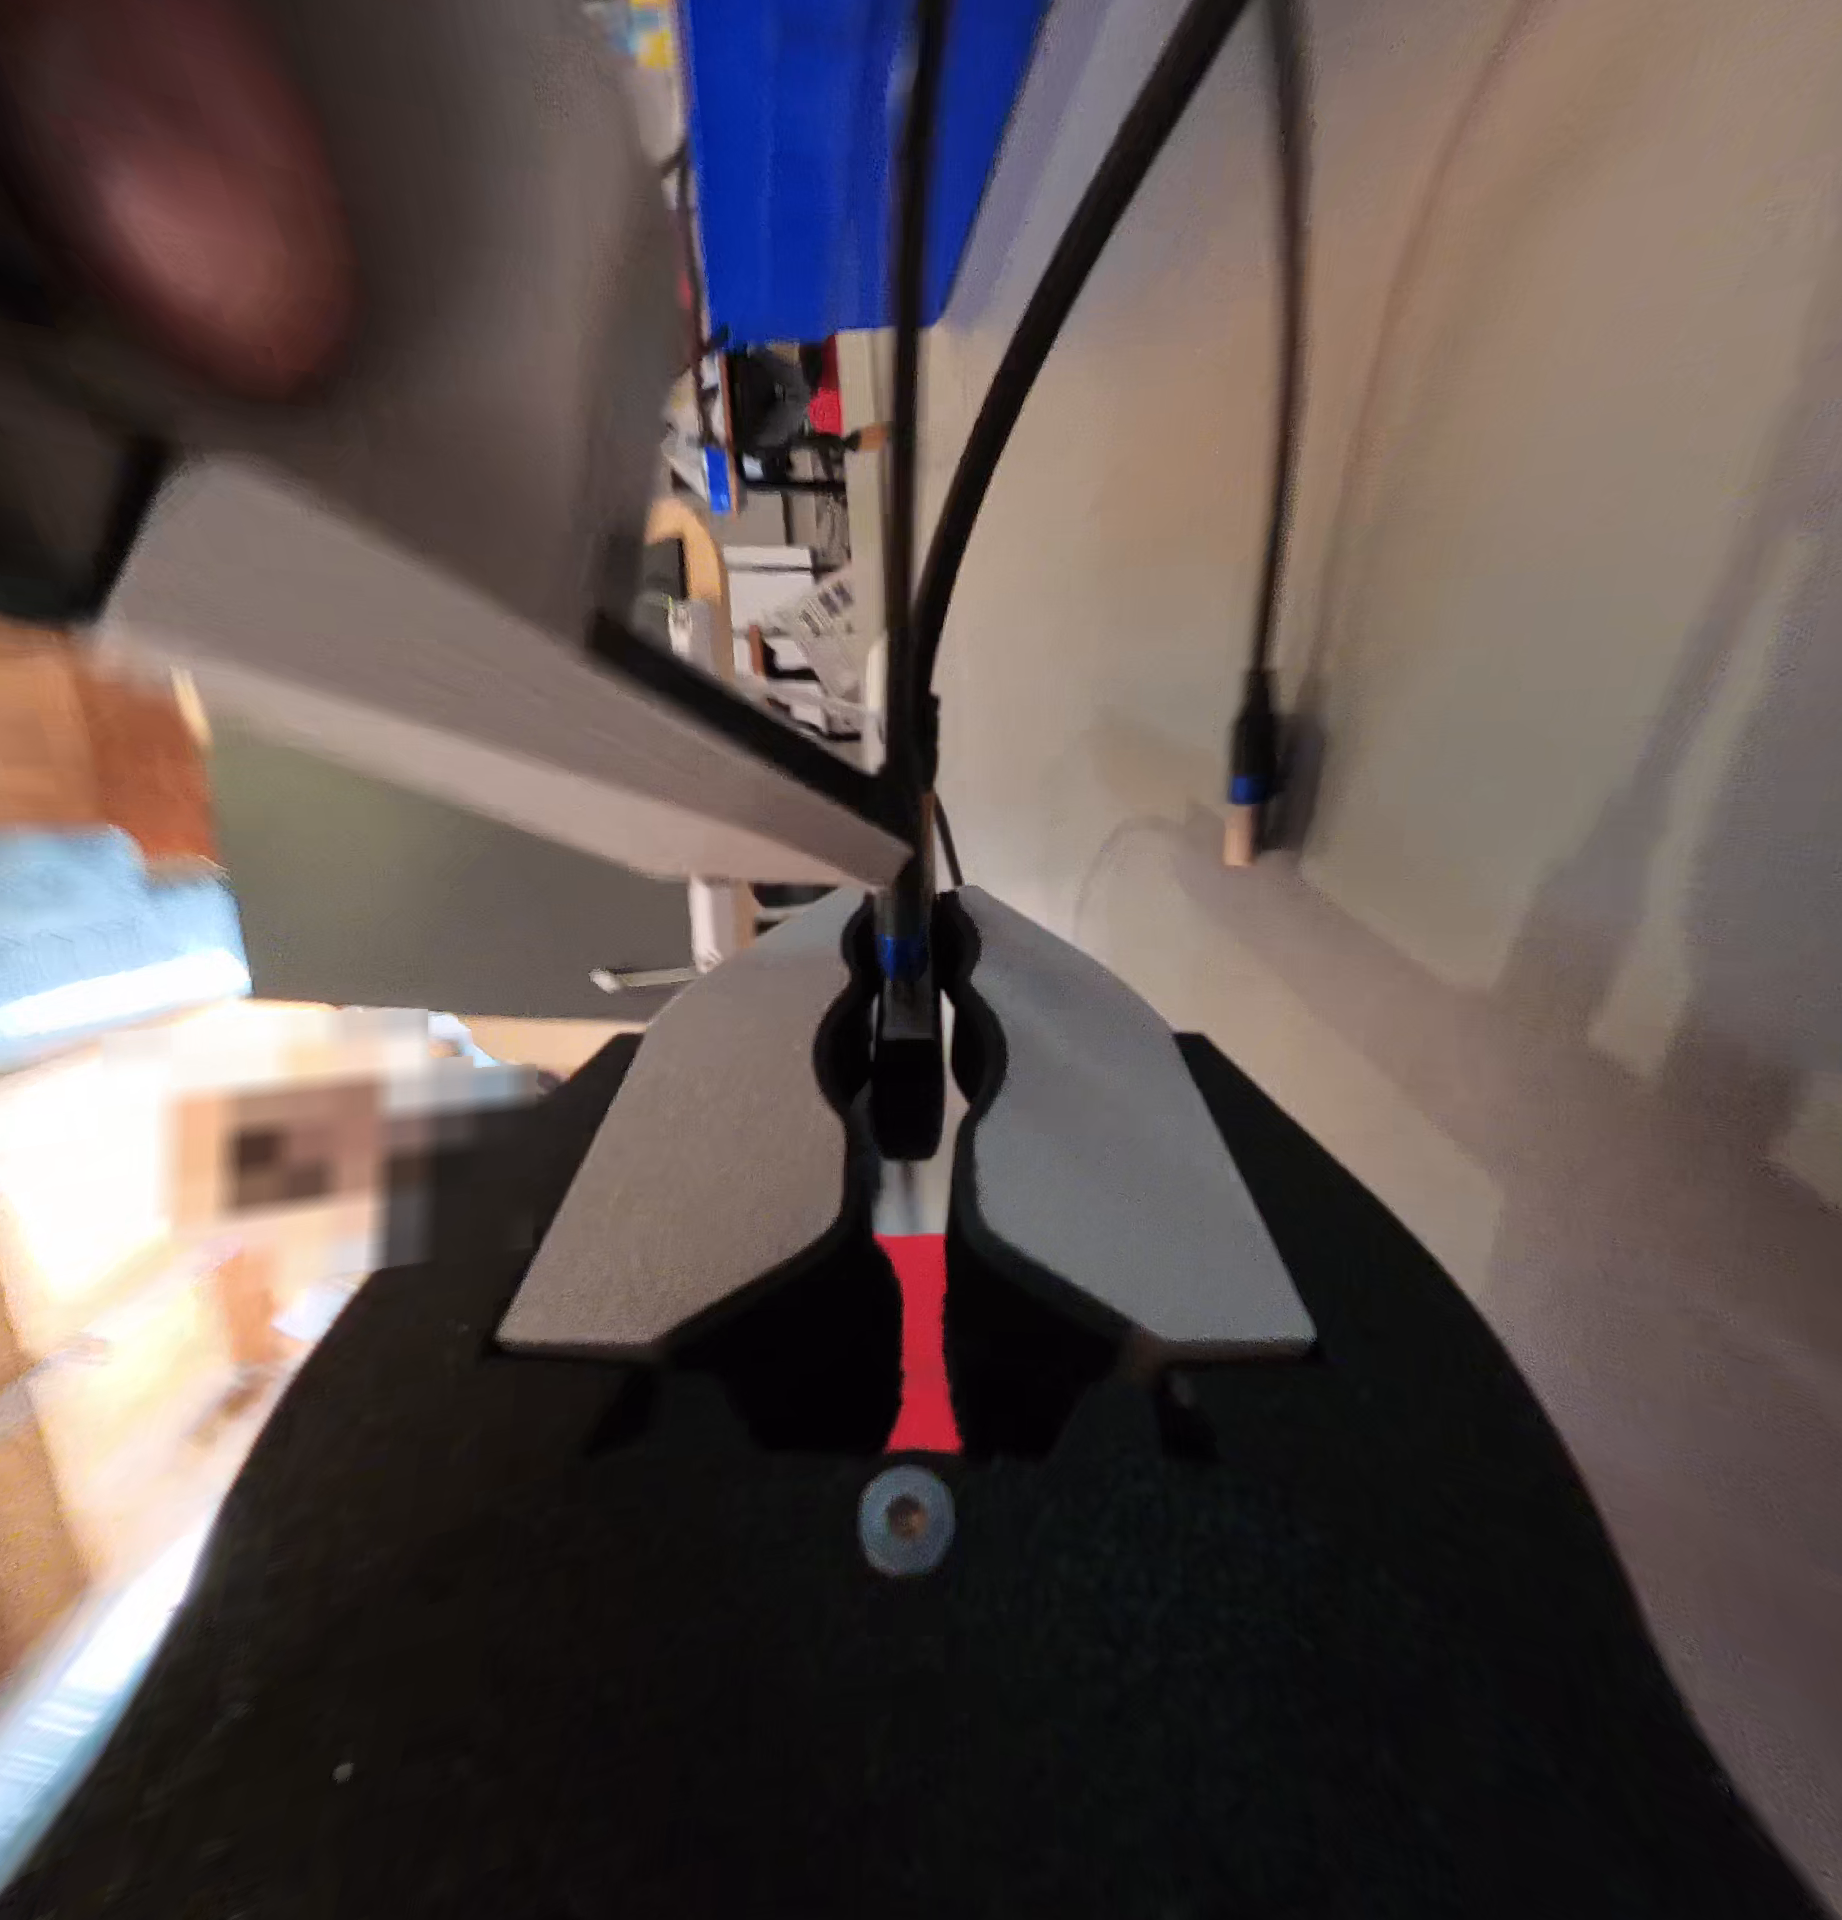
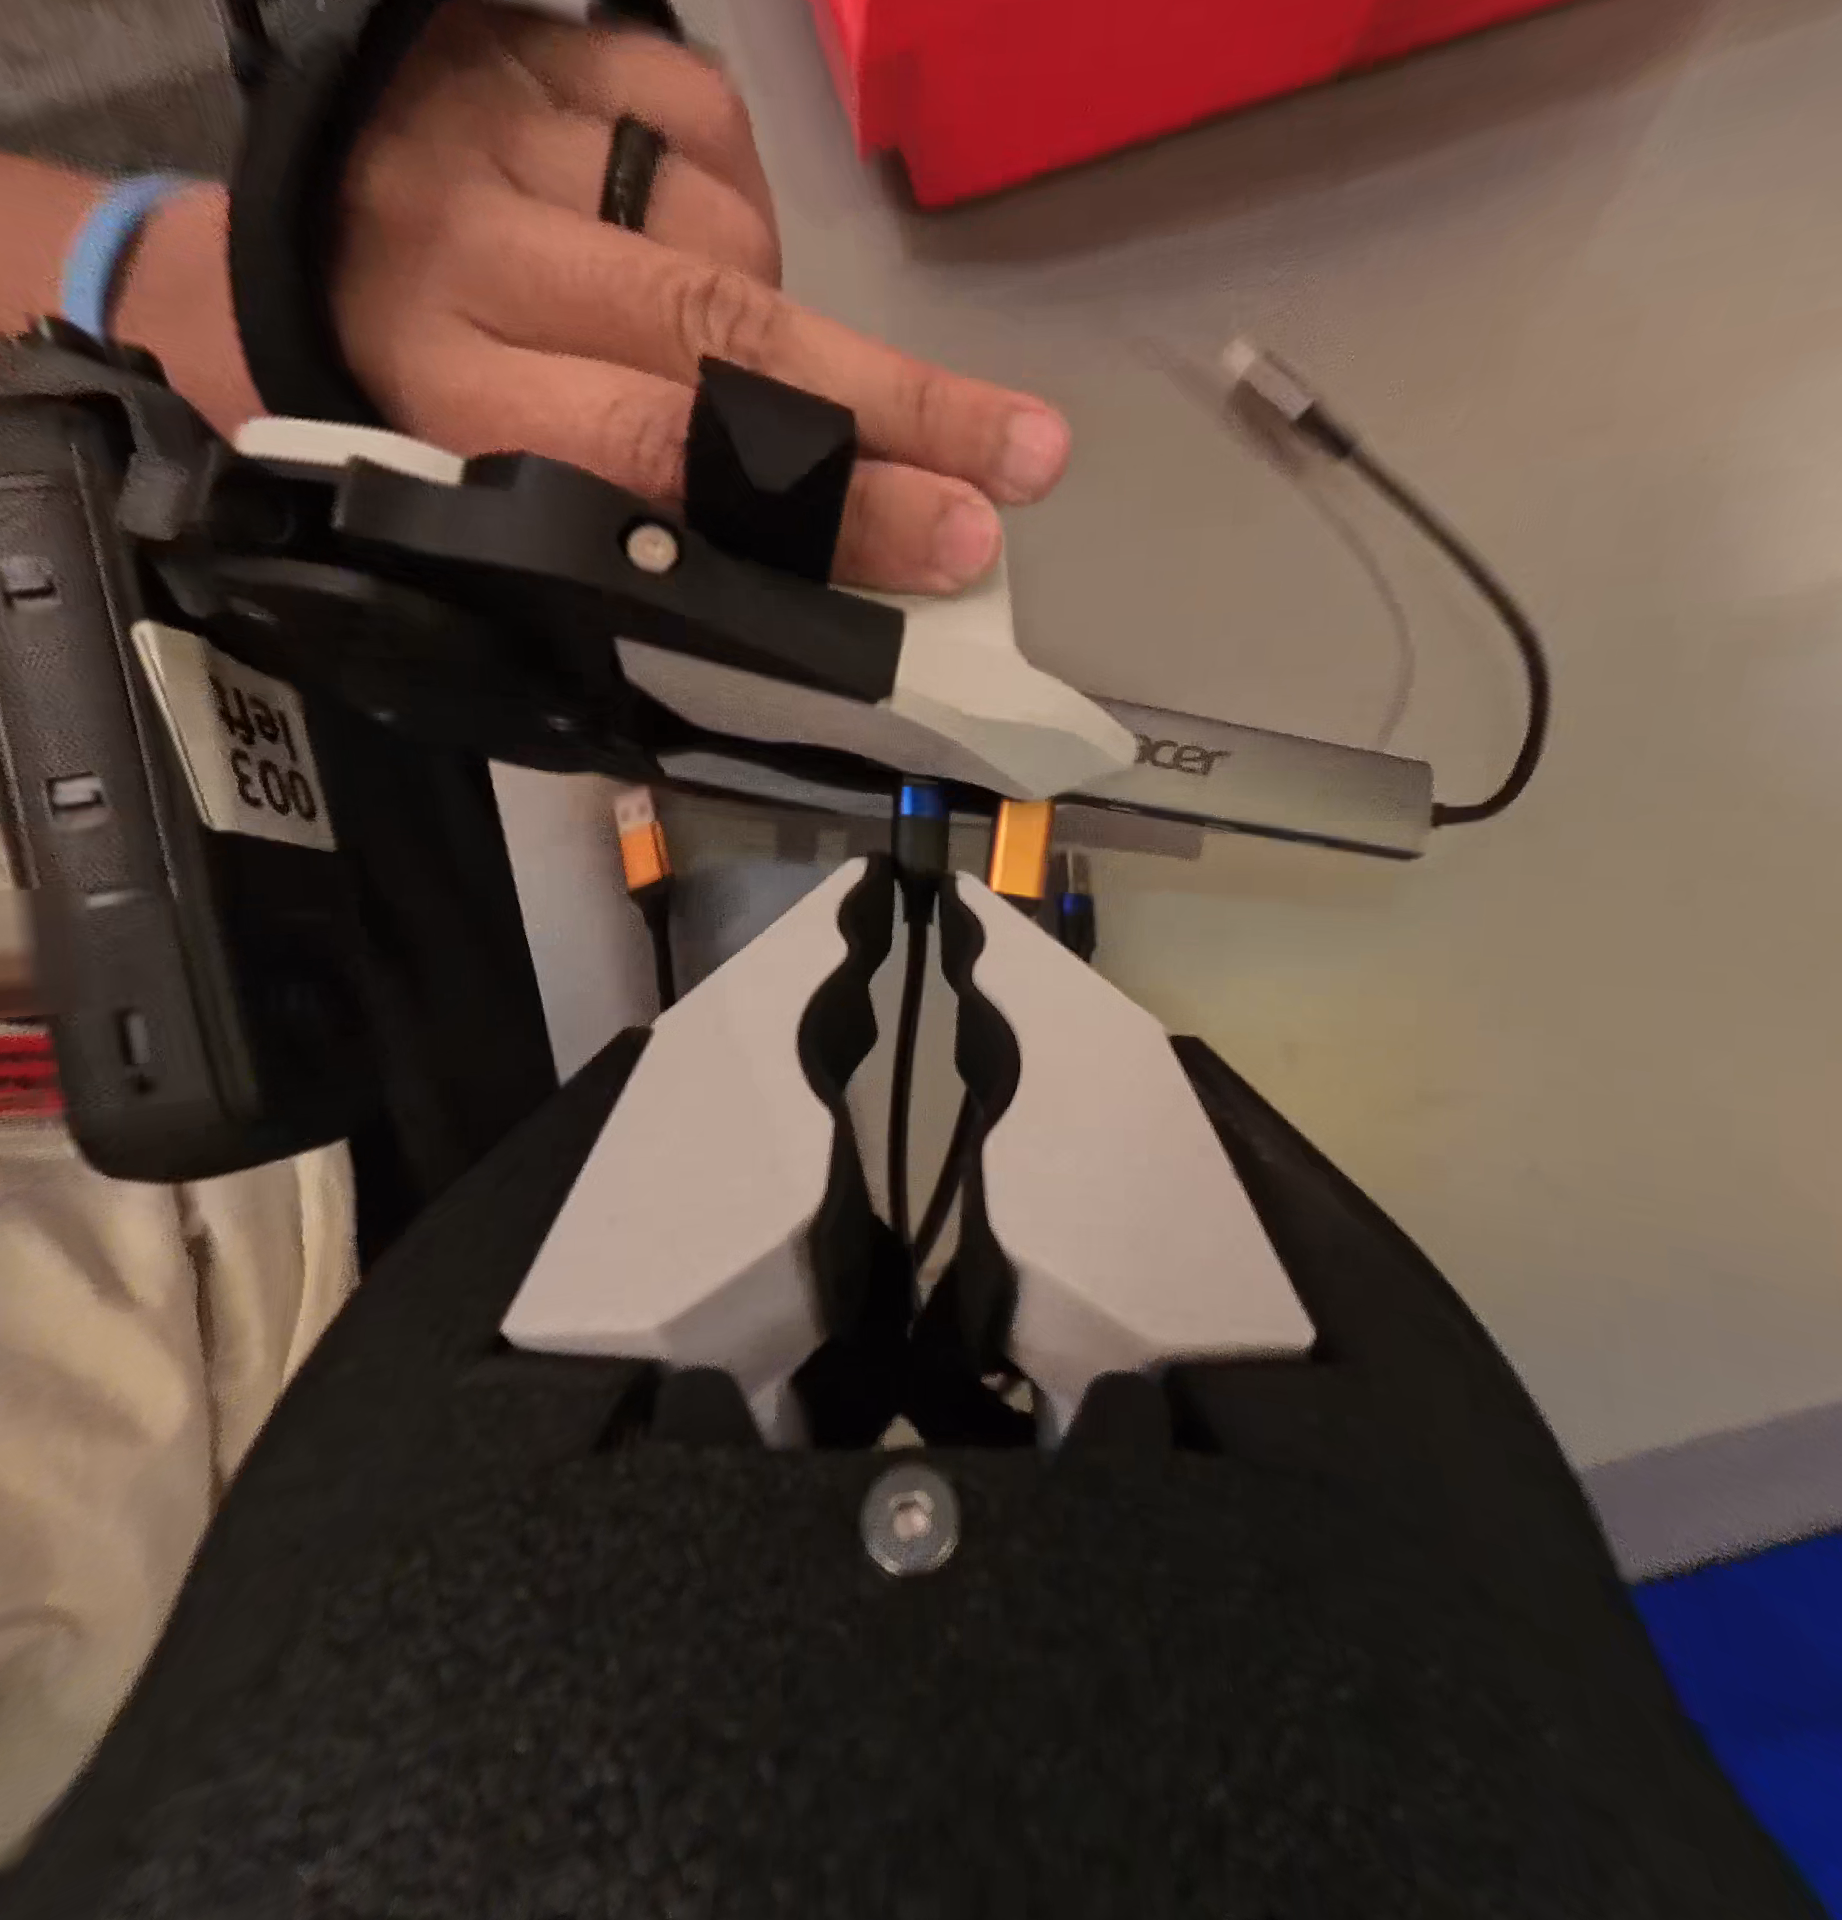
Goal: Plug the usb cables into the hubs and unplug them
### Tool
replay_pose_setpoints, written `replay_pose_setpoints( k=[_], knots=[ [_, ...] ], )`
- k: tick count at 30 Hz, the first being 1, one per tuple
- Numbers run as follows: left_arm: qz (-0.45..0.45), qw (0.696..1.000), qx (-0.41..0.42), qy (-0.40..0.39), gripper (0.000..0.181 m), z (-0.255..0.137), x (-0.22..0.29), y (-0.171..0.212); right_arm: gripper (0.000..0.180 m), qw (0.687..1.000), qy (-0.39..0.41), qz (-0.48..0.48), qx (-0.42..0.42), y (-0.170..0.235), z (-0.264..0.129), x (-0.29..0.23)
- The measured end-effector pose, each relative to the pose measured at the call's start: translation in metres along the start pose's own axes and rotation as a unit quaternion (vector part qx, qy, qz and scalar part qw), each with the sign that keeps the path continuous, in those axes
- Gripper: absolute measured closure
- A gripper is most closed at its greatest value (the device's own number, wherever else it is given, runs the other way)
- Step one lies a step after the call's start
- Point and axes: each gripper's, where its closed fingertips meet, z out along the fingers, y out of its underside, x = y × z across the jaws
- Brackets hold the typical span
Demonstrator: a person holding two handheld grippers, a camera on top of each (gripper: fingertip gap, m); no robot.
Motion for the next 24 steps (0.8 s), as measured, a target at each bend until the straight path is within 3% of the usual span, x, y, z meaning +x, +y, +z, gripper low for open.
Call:
replay_pose_setpoints(
  k=[3, 7, 9, 14, 19, 24],
  knots=[
    [-0.085, 0.996, -0.011, 0.008, 0.170, 0.003, -0.005, 0.010, 0.172, 0.997, 0.027, 0.000, 0.077, -0.011, -0.004, 0.008],
    [-0.111, 0.993, -0.036, 0.010, 0.171, 0.006, -0.005, 0.022, 0.160, 0.979, 0.097, -0.003, 0.181, -0.023, -0.023, 0.006],
    [-0.131, 0.991, -0.036, 0.012, 0.171, 0.006, -0.006, 0.026, 0.163, 0.967, 0.094, 0.003, 0.238, -0.029, -0.030, -0.011],
    [-0.191, 0.981, -0.018, 0.002, 0.171, 0.004, -0.015, 0.025, 0.150, 0.956, 0.083, 0.113, 0.258, -0.018, 0.002, -0.005],
    [-0.234, 0.972, 0.002, 0.000, 0.171, 0.000, -0.020, 0.016, 0.158, 0.905, 0.049, 0.183, 0.380, -0.037, -0.015, 0.009],
    [-0.225, 0.974, 0.003, 0.006, 0.170, 0.000, -0.016, 0.010, 0.173, 0.911, 0.058, 0.165, 0.374, -0.035, -0.015, 0.011]
  ],
)
